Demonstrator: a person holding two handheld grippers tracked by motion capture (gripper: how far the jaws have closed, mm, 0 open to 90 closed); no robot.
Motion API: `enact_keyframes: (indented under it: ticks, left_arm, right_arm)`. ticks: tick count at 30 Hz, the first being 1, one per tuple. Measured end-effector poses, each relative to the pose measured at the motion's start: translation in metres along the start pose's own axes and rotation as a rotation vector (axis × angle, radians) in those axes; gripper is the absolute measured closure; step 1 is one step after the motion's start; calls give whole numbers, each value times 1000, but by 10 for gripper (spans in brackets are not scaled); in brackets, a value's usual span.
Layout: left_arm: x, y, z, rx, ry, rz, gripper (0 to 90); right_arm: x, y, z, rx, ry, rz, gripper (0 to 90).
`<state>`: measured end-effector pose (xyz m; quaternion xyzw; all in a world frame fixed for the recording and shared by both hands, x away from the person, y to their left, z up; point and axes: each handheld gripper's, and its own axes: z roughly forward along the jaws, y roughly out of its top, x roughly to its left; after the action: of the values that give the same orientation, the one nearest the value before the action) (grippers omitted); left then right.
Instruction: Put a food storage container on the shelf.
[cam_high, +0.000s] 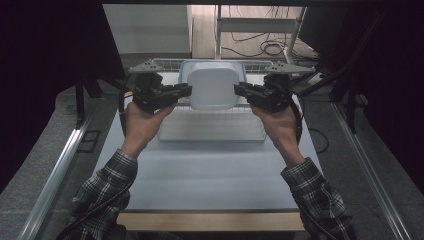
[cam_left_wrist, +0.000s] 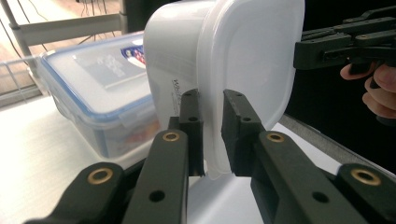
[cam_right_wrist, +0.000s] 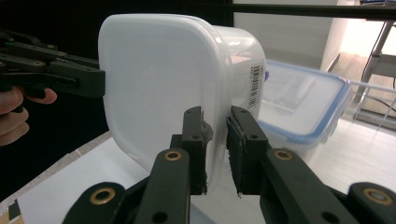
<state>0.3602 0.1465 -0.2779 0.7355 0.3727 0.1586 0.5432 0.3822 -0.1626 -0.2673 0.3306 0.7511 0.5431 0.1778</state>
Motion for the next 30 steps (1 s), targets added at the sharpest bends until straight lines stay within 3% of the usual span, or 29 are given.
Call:
enact_keyframes:
  ticks: [13,23,30]
  left_arm:
    - [8,24,-1,-20,0,-11,794]
    - [19,34,11,-8,8,-32,782]
    - [26,39,19,-9,2,-59,719]
  right_arm:
    - [-5,26,7,-26,-19,14,762]
    - [-14,35,18,-30,-53,22,751]
    - [-20,38,28,-31,-66,41,723]
